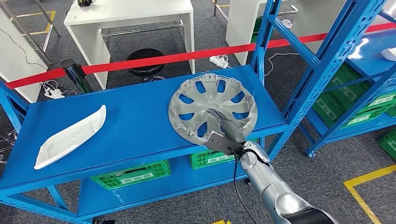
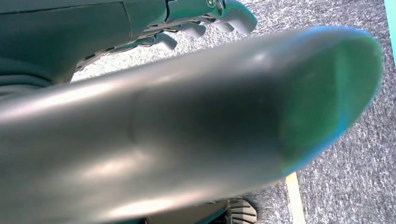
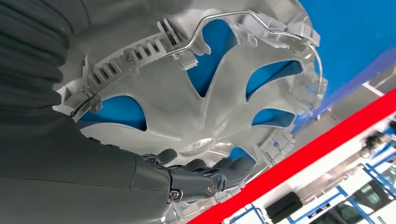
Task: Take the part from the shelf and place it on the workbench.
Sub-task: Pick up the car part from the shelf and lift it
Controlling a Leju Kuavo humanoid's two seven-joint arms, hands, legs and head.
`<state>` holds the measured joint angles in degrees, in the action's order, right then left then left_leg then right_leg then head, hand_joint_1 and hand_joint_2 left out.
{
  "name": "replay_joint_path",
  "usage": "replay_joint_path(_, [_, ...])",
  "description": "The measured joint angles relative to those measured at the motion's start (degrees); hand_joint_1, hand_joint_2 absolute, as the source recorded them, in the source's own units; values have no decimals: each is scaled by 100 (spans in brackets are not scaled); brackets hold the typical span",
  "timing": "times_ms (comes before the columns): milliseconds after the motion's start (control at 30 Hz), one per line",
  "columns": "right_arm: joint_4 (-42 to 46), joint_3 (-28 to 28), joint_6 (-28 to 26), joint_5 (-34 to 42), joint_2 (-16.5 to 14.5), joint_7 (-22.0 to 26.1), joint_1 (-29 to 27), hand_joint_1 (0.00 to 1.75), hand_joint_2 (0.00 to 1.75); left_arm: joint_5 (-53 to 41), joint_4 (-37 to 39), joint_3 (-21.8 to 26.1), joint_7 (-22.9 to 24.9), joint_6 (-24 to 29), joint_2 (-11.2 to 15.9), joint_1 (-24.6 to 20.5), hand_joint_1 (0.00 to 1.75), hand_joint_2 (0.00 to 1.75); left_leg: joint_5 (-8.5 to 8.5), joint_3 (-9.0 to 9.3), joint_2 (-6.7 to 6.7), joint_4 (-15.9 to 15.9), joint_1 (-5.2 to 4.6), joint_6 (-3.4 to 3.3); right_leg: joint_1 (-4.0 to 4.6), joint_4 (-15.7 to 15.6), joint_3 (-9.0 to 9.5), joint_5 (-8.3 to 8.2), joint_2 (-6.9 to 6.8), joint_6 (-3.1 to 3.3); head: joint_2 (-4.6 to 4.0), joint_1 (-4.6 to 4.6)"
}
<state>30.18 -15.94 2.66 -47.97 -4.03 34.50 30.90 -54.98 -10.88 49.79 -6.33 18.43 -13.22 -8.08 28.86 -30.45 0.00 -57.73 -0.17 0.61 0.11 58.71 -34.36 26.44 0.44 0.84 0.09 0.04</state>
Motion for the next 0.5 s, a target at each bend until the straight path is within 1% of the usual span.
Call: replay_joint_path(500, [-260, -26, -58, -99, -17, -139, 184, 175, 175, 21, 0, 2, -8, 92, -1, 2, 0, 0, -1, 12, -7, 0, 0, -1, 0, -2, 19, -1, -6, -1, 0, 0])
